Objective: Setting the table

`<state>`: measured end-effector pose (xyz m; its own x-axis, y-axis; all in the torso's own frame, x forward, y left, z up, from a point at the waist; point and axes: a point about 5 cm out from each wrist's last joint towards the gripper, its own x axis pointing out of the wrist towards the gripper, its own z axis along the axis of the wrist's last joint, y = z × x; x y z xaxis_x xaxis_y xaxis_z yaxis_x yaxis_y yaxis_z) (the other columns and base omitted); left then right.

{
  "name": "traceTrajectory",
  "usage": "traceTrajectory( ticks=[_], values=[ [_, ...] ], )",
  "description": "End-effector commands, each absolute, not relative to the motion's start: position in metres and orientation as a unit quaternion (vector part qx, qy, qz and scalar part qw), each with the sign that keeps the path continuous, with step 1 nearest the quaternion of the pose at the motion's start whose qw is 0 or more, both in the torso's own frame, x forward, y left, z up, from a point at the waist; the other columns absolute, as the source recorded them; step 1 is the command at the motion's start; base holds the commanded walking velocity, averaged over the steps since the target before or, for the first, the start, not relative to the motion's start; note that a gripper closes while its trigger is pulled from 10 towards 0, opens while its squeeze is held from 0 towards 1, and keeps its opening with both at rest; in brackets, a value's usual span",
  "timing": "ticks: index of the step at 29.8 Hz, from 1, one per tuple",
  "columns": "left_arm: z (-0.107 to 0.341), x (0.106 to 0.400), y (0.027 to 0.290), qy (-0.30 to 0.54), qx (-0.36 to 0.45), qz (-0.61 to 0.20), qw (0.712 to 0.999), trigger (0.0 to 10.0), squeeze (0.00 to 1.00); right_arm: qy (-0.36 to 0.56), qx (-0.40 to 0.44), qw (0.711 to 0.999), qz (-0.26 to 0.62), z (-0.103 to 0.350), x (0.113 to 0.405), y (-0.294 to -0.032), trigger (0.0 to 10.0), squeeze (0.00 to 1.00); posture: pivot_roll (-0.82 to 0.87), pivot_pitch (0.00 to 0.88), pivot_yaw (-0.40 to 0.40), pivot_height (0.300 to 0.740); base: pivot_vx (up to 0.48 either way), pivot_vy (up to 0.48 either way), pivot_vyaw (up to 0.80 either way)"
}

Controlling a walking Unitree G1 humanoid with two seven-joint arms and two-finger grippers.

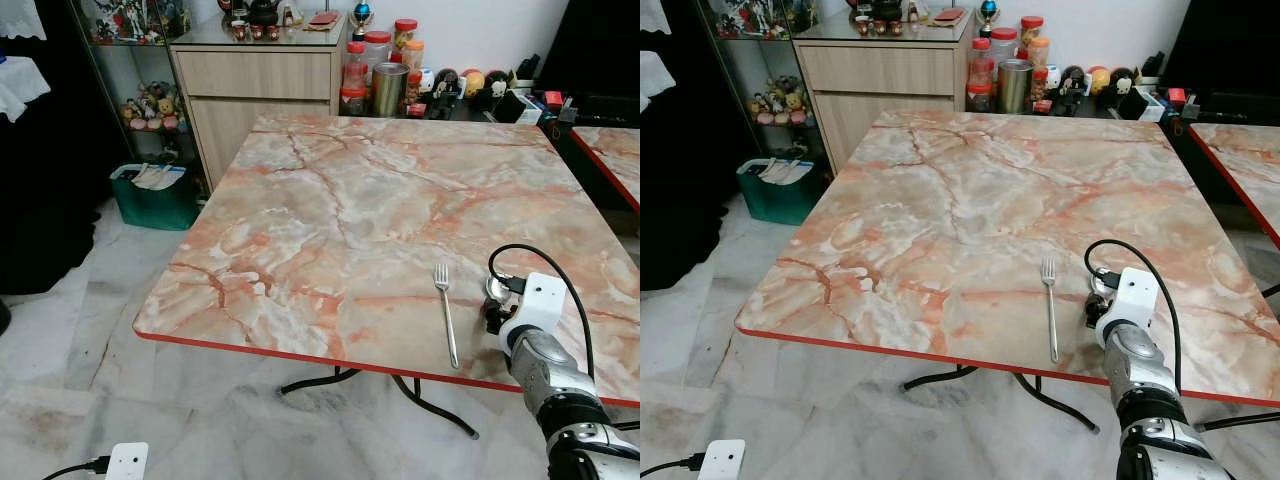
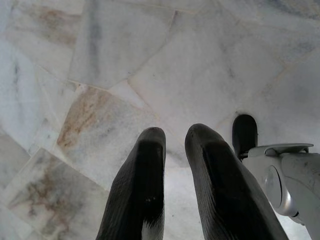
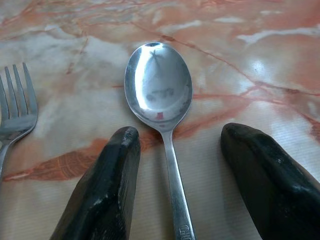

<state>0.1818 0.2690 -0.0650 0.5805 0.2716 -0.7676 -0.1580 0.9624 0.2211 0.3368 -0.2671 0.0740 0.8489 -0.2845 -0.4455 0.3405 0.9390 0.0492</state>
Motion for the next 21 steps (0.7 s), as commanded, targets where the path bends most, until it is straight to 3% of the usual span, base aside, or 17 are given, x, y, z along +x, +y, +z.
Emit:
traceTrajectory(
  ticks=[1, 3, 4, 7, 8, 21],
  values=[
    [-0.0656, 0.1813, 0.2687, 0.448, 0.063, 0.119, 0.884, 10.0, 0.00, 0.260, 0.056, 0.949, -0.172, 0.0620, 0.3280, -0.2711, 9.1, 0.00, 0.04, 0.076, 0.003, 0.740, 0.000, 0.000, 0.00],
    [-0.0657, 0.1812, 0.2686, 0.448, 0.063, 0.119, 0.884, 10.0, 0.00, 0.266, 0.048, 0.948, -0.171, 0.0609, 0.3271, -0.2716, 5.5, 0.00, 0.04, 0.076, 0.004, 0.740, 0.000, 0.000, 0.00],
    [-0.0658, 0.1812, 0.2684, 0.448, 0.063, 0.119, 0.884, 10.0, 0.00, 0.267, 0.048, 0.947, -0.170, 0.0604, 0.3266, -0.2719, 1.3, 0.00, 0.04, 0.076, 0.002, 0.740, 0.000, 0.000, 0.00],
    [-0.0659, 0.1812, 0.2681, 0.448, 0.062, 0.118, 0.884, 10.0, 0.00, 0.269, 0.049, 0.947, -0.169, 0.0599, 0.3262, -0.2722, 1.3, 0.00, 0.04, 0.076, 0.002, 0.740, 0.000, 0.000, 0.00],
    [-0.0661, 0.1810, 0.2678, 0.449, 0.062, 0.118, 0.884, 10.0, 0.00, 0.275, 0.043, 0.945, -0.170, 0.0586, 0.3246, -0.2739, 0.0, 0.00, 0.03, 0.077, 0.001, 0.740, 0.000, 0.000, 0.00],
    [-0.0677, 0.1791, 0.2663, 0.454, 0.058, 0.114, 0.882, 10.0, 0.00, 0.272, 0.040, 0.945, -0.176, 0.0606, 0.3236, -0.2786, 0.0, 0.00, 0.03, 0.077, -0.001, 0.740, 0.000, 0.000, 0.00]
  ],
)
